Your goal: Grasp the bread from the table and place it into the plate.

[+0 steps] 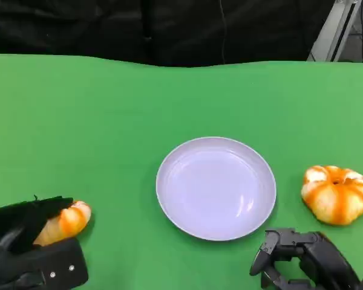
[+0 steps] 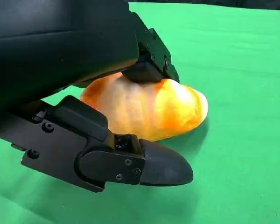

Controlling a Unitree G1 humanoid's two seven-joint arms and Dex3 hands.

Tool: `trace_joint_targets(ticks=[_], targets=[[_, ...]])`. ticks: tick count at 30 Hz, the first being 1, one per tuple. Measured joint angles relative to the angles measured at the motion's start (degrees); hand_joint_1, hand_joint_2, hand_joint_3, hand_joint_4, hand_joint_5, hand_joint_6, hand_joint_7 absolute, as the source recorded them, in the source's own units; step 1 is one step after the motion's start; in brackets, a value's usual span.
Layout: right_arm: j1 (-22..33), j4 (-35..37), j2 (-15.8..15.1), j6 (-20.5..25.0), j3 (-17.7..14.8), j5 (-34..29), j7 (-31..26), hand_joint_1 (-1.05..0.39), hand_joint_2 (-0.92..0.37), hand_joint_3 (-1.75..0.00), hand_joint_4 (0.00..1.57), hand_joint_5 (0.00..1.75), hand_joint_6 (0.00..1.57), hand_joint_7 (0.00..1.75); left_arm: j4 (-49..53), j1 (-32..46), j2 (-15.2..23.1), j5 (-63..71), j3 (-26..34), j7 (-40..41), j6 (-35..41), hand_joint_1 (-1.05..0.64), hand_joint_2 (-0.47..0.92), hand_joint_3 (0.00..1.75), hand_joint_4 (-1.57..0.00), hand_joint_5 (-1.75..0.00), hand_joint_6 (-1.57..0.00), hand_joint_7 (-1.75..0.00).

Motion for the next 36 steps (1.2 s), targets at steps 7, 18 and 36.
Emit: trace_joint_targets(ticks=[7, 18, 36], targets=[[0.4, -0.5, 0.0, 0.0, 0.0, 0.1, 0.2, -0.13, -0.63, -0.93, 0.82, 1.46, 0.85, 1.15, 2.3, -1.3, 0.2, -0.5, -1.1, 1.0, -0.1, -0.51, 0.9, 0.1, -0.58, -0.03, -0.55, -0.01], [0.5, -1.0, 0.0, 0.1, 0.0, 0.1, 0.3, -0.13, -0.62, -0.94, 0.82, 1.46, 0.85, 1.16, 3.7, -2.0, 0.3, -4.9, -1.1, 1.0, -1.1, -0.19, 0.85, 0.0, -0.78, -0.04, -0.62, -0.01], [0.5, -1.4, 0.0, 0.2, 0.0, 0.1, 0.3, -0.13, -0.62, -0.95, 0.82, 1.46, 0.85, 1.16, 3.0, -0.6, -3.0, -5.6, 0.5, 10.1, -0.5, -0.11, 0.88, 0.0, -0.53, -1.74, -0.42, -1.71]])
